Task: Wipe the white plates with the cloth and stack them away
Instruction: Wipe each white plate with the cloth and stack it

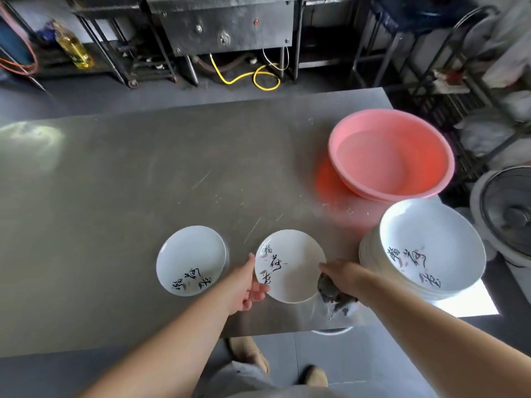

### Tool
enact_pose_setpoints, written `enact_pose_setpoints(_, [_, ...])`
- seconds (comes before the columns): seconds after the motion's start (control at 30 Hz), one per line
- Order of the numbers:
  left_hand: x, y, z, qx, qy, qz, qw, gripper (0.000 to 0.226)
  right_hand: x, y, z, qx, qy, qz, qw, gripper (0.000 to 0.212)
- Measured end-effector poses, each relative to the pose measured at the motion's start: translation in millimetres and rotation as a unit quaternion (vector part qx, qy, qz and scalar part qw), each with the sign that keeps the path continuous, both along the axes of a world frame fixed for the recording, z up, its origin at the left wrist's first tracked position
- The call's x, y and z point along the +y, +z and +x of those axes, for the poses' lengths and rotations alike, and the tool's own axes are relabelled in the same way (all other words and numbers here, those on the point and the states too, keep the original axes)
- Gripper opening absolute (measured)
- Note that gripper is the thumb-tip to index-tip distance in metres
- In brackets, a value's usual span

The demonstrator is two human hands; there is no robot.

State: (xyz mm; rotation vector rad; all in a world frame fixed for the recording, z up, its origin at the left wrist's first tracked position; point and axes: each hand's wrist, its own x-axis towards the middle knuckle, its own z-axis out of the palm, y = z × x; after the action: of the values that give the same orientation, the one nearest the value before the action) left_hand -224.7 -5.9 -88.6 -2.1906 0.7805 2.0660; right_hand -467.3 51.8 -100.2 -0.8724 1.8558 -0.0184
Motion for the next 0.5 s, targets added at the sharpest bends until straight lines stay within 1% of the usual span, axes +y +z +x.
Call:
enact_pose_setpoints(0.03, [-4, 4, -2, 0.013, 0.014, 0.023, 1.0, 0.075, -3, -1, 3, -0.013, -0.028, 0.009, 0.999, 0.036])
enact_pose_setpoints(0.1, [-10, 9, -4, 0.021, 0.03, 0.036, 0.999, 0.09, -7, -4, 8, -0.028, -0.116, 0.006, 0.993, 0.05])
enact_pose_setpoints(0.13, [-12, 13, -6, 0.031, 0.046, 0.038, 0.998, 0.096, -7, -1, 10, -0.02, -0.143, -0.013, 0.989, 0.051])
enact_pose_setpoints(0.2, [-17, 19, -6, 0.059, 0.102, 0.032, 0.993, 0.101, -5, 11, 11, -0.005, -0.156, -0.079, 0.985, 0.047])
enact_pose_setpoints(0.23, [-20, 23, -5, 0.076, 0.139, 0.022, 0.987, 0.099, -4, 20, 13, -0.027, -0.174, -0.114, 0.978, 0.046])
enact_pose_setpoints(0.3, [-28, 34, -2, 0.135, 0.23, 0.003, 0.964, 0.087, -3, 37, 19, -0.13, -0.249, -0.196, 0.94, 0.047])
enact_pose_setpoints(0.37, [-35, 49, 0, 0.204, 0.288, -0.027, 0.935, 0.064, -2, 52, 24, -0.191, -0.277, -0.28, 0.899, 0.044])
enact_pose_setpoints(0.4, [-38, 58, 2, 0.232, 0.298, -0.045, 0.925, 0.045, -3, 61, 27, -0.206, -0.272, -0.312, 0.887, 0.039])
enact_pose_setpoints(0.43, [-42, 64, 5, 0.251, 0.302, -0.062, 0.917, 0.026, -3, 70, 28, -0.21, -0.26, -0.333, 0.882, 0.033])
enact_pose_setpoints(0.47, [-44, 72, 8, 0.263, 0.308, -0.083, 0.91, 0.017, -5, 79, 28, -0.201, -0.245, -0.348, 0.883, 0.027])
enact_pose_setpoints(0.5, [-46, 82, 11, 0.272, 0.307, -0.108, 0.906, 0.021, -6, 87, 25, -0.168, -0.213, -0.367, 0.89, 0.023])
